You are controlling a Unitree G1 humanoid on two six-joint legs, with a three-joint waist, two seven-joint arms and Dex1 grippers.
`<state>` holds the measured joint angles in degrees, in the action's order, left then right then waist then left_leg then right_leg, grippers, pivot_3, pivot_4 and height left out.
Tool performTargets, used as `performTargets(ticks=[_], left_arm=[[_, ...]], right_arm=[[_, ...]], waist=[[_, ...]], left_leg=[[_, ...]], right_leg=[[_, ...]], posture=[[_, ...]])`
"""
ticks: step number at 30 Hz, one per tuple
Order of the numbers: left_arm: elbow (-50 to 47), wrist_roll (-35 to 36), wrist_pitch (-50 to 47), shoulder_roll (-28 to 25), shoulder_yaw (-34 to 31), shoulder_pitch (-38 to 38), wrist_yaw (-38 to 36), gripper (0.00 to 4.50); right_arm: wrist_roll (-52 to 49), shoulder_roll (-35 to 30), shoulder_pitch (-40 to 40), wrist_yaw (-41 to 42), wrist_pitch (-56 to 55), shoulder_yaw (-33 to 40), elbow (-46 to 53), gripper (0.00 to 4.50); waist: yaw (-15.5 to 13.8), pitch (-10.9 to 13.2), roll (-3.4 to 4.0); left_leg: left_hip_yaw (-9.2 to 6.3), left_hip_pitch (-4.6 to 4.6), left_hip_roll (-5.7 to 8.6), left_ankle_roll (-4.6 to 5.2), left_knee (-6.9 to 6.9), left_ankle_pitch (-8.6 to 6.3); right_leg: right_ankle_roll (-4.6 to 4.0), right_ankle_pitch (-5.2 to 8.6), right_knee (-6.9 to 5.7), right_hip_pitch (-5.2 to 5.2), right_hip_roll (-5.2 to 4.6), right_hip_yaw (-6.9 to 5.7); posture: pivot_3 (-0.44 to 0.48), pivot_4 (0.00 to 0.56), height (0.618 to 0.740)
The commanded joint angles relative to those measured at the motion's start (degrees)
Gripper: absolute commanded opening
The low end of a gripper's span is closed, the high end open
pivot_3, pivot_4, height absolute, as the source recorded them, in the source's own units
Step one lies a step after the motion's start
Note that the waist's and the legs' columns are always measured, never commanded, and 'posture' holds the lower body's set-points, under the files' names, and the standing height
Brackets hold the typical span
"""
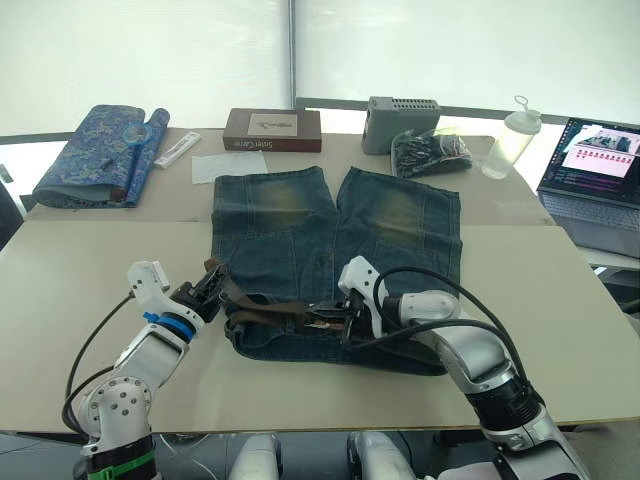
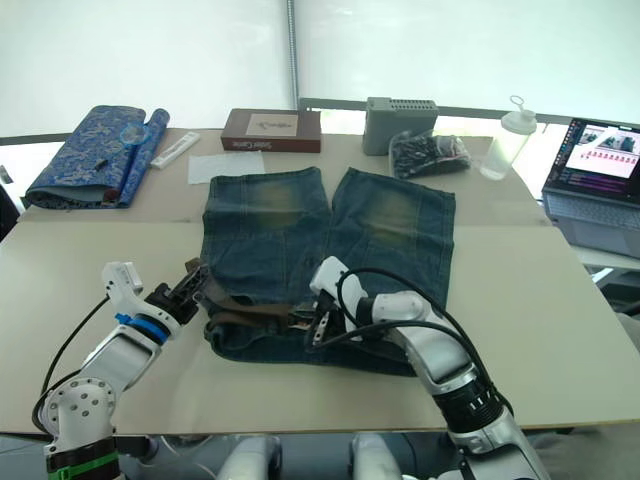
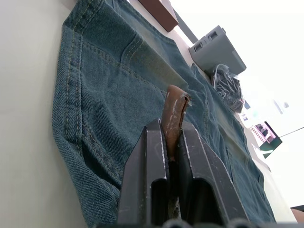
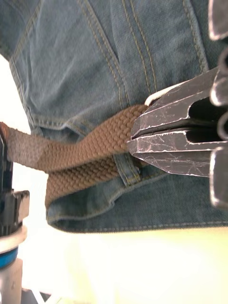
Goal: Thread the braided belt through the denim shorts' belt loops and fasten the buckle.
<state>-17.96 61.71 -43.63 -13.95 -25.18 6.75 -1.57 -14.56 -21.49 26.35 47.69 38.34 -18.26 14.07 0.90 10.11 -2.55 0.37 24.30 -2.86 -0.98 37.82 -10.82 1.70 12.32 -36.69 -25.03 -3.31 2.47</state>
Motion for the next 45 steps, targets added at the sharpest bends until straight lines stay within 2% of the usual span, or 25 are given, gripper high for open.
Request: performTargets(ticks=[1,13,24,32,45], left_arm=[[-0.8,-0.2,1.6,-0.7,-0.4,0.2,-0.6,0.0],[-0.9,-0.7,1.7,-0.7,-0.4,0.2,-0.7,0.0],[-0.7,0.2,2.5,-1.4,-1.0,3.0,-0.6,0.0],[1.7,1.1,3.0,-2.2,-3.0,4.9,0.0,0.0],[5.8,5.9,5.7,-1.4,-8.2,7.5,5.5,0.0]], right_arm=[[0.1,0.1,0.8,-1.0,-0.4,0.5,-0.1,0.05],[4.2,-1.7,-0.5,-0.7,-2.6,-5.0,-2.7,0.05],[5.8,-0.7,-0.2,-1.0,-3.6,-5.7,-6.8,0.05],[5.6,-1.0,-1.1,-0.6,-3.1,-5.2,-7.5,0.05],[6.0,-1.9,-1.9,-0.3,-3.0,-5.7,-7.4,0.05]], waist=[[0.0,0.0,0.0],[0.1,0.0,0.0],[0.1,0.0,-0.02],[0.3,0.0,-0.04],[0.4,0.0,-0.05]], left_leg=[[0.0,0.0,0.0,0.0,0.0,0.0],[0.0,0.0,0.0,0.0,0.0,0.0],[-0.01,-0.04,-0.01,0.0,-0.01,0.0],[-0.01,-0.08,-0.01,0.0,-0.03,0.0],[0.0,-0.08,-0.02,0.0,-0.04,0.0]], right_leg=[[0.0,0.0,0.0,0.0,0.0,0.0],[-0.01,0.01,0.0,-0.01,0.0,0.0],[-0.02,0.01,-0.01,0.01,0.01,-0.01],[-0.04,0.0,0.0,0.02,0.02,-0.01],[-0.04,0.0,0.01,0.02,0.02,-0.01]], posture=[[0.0,0.15,0.718],[0.0,0.15,0.718],[0.0,0.15,0.718],[0.0,0.15,0.718],[0.0,0.15,0.718]])
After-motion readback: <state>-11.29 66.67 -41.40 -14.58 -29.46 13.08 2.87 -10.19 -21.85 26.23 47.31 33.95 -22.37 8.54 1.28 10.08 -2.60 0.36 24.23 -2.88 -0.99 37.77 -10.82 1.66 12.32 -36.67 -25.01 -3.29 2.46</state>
